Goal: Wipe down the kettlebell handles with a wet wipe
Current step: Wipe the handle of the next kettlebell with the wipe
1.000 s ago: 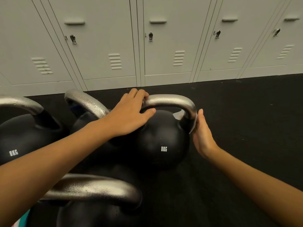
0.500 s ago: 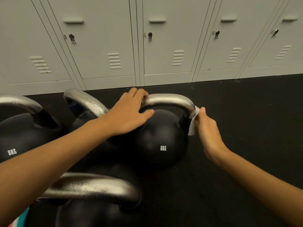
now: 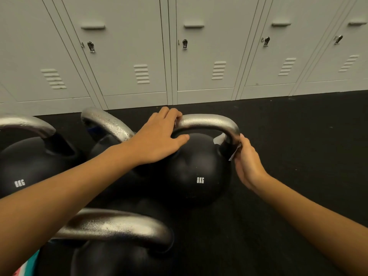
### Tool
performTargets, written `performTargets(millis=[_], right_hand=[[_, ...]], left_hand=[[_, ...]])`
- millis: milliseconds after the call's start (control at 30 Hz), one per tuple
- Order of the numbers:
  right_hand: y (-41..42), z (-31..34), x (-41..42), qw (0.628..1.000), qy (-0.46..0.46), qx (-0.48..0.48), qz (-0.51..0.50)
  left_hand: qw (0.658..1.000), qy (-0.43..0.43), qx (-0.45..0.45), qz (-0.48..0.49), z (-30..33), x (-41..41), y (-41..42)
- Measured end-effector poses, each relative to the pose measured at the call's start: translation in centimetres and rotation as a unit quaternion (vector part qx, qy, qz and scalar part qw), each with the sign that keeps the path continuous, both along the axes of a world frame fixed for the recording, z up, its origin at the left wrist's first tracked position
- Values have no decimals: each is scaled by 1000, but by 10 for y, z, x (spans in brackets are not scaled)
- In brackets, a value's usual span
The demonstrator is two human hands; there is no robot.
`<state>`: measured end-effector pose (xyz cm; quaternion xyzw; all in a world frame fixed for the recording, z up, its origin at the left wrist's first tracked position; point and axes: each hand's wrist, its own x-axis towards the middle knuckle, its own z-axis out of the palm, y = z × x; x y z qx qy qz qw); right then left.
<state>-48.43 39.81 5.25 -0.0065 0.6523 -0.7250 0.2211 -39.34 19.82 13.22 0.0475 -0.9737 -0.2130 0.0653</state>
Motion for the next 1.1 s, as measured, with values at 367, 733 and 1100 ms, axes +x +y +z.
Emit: performTargets(millis=[367,733,1100], right_hand=[[-2,21,14,932,356,59,27],[28,-24,-7,882,443,152,49],[-7,15,-26,628,709,315,63]], left_hand=[[1000,1,-8,-7,-1,0,0],[1000,-2,-4,-11,-2,3,0],[1000,2,-12,-15,-3,2,-1]])
